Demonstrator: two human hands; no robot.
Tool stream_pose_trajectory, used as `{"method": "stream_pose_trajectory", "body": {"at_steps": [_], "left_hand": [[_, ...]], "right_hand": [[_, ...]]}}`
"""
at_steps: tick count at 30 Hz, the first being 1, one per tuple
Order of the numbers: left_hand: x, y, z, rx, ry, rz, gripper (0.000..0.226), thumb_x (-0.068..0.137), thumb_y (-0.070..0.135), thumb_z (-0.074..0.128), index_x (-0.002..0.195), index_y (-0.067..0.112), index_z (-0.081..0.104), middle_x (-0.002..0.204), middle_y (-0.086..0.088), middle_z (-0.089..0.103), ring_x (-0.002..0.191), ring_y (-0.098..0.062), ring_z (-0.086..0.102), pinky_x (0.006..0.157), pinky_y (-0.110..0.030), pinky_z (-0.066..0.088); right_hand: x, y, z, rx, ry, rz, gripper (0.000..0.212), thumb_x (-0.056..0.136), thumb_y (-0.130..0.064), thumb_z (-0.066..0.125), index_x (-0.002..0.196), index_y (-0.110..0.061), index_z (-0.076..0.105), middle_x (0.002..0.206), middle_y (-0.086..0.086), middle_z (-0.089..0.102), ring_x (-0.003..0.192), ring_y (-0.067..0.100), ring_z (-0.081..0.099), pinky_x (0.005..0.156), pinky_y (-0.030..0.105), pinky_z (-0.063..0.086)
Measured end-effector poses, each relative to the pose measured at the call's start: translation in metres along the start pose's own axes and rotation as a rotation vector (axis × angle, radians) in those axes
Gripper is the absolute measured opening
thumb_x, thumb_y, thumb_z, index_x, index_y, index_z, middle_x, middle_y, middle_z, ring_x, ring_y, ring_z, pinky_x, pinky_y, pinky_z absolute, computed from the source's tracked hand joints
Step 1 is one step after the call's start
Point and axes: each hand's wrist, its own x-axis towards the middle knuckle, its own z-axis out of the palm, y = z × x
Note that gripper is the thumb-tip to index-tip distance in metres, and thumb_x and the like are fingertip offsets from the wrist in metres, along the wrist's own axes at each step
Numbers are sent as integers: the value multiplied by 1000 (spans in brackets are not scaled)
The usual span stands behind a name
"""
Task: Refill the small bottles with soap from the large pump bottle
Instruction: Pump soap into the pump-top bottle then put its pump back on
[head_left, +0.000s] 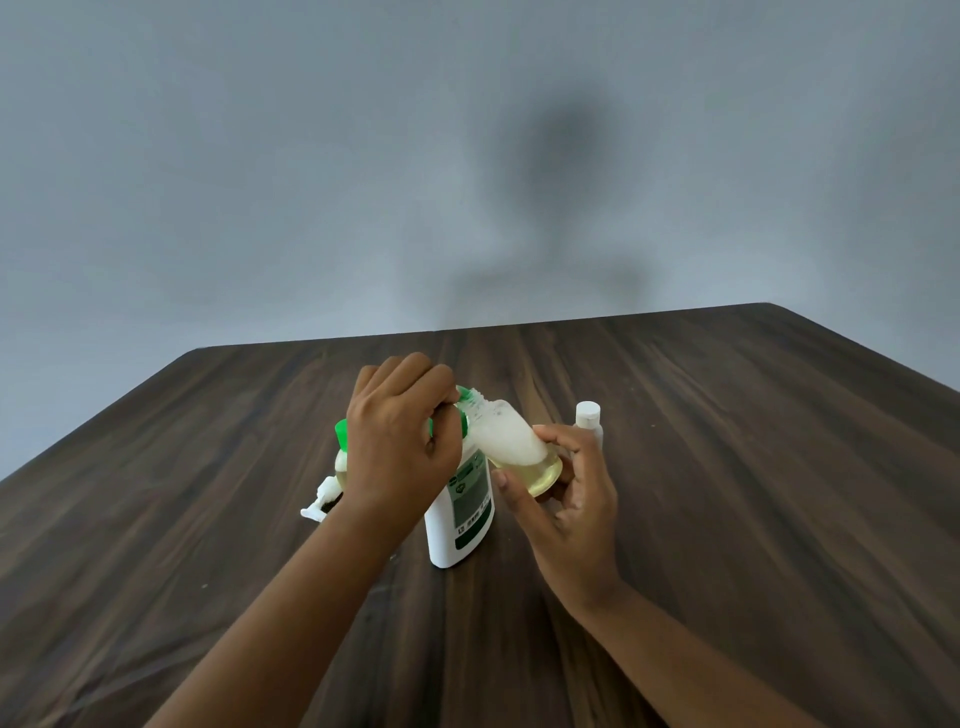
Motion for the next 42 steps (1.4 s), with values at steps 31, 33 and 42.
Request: {"method": "stream_pose_trajectory", "body": {"at_steps": [31,33,42], "left_hand": [[-3,3,4,3,60,-56,15,73,5,41,61,4,50,63,-3,47,63,-16,36,60,-32,31],[-5,3,6,-1,60,-54,16,73,5,41,61,4,51,63,-3,48,63,-15,36,60,-32,31],[7,6,-1,9,33,-38,17,73,8,41,62,5,52,63,-3,51,63,-16,39,62,-30,29]], "right_hand": [[1,-2,1,-8,-2,-19,38,87,-45,67,118,-34,47,112,-9,57,102,22,63,71,28,59],[1,-1,0,-13,5,-20,38,88,-45,67,118,-33,47,111,-8,57,102,21,63,71,27,59],[4,-2,1,32,24,-25,39,87,-45,68,116,-27,50,110,-2,58,99,24,64,71,28,59]]}}
